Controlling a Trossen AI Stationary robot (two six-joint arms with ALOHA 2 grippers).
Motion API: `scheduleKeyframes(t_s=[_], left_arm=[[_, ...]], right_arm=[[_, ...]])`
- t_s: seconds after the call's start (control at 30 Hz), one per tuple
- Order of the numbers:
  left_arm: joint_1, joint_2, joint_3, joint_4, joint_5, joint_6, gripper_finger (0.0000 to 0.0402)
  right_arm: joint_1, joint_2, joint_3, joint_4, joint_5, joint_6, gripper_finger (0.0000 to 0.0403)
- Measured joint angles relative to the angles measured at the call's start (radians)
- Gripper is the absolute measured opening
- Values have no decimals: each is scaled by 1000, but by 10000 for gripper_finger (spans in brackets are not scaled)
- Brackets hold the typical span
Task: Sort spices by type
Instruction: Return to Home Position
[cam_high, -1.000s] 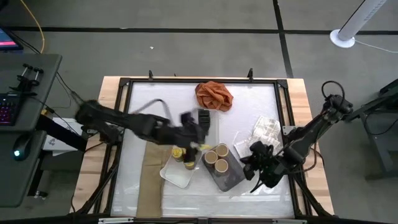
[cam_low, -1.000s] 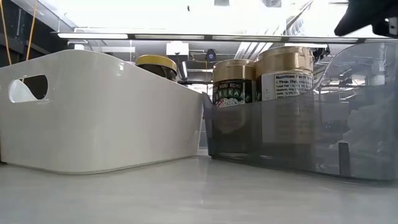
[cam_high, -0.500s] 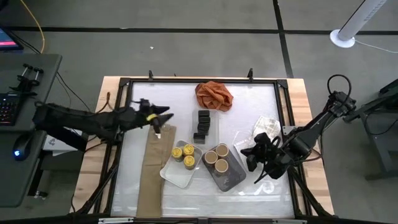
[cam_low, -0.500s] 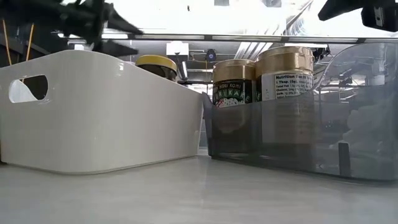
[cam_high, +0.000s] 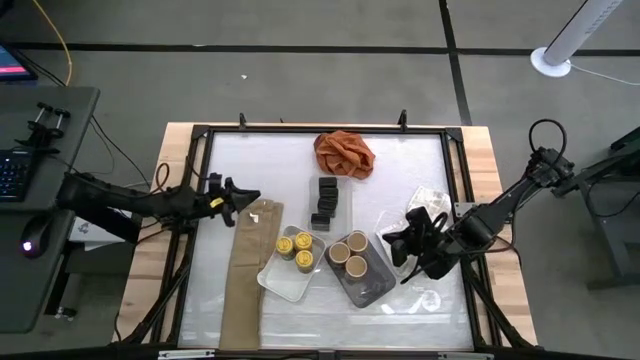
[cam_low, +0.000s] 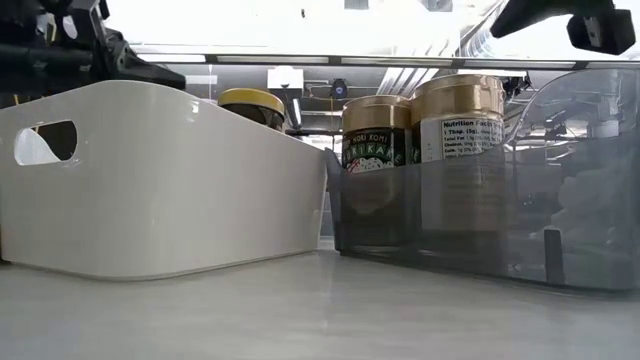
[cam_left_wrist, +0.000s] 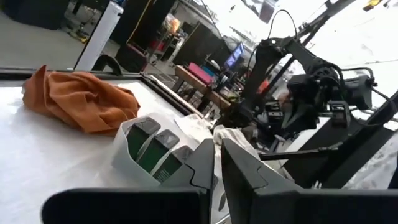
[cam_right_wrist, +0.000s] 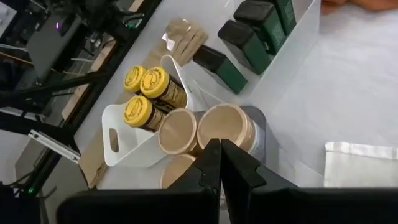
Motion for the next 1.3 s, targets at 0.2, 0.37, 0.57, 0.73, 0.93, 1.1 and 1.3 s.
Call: scheduleKeyframes(t_s=[0.2,0.37,0.57,0.73,0.93,1.1,1.3], left_arm=[[-3,-18,0,-13,-1,-6,2],[-3,-17,0,-15,-2,29,1],[-3,-17,0,-15,-2,56,1],[-3,-17,0,-15,-2,48,1],[-3,-17,0,-15,-2,48,1],[-3,-17,0,-15,-2,47,1],[-3,-17,0,-15,-2,47,1]], right_arm=[[39,-27,0,-145,-27,128,0],[87,-124,-42,-258,36,208,0],[11,-373,-336,92,138,37,0],[-268,-609,-680,802,-177,-441,0],[-532,-809,-796,1066,-450,-742,0],[-565,-922,-802,978,-626,-846,0],[-553,-1014,-802,846,-577,-933,0]])
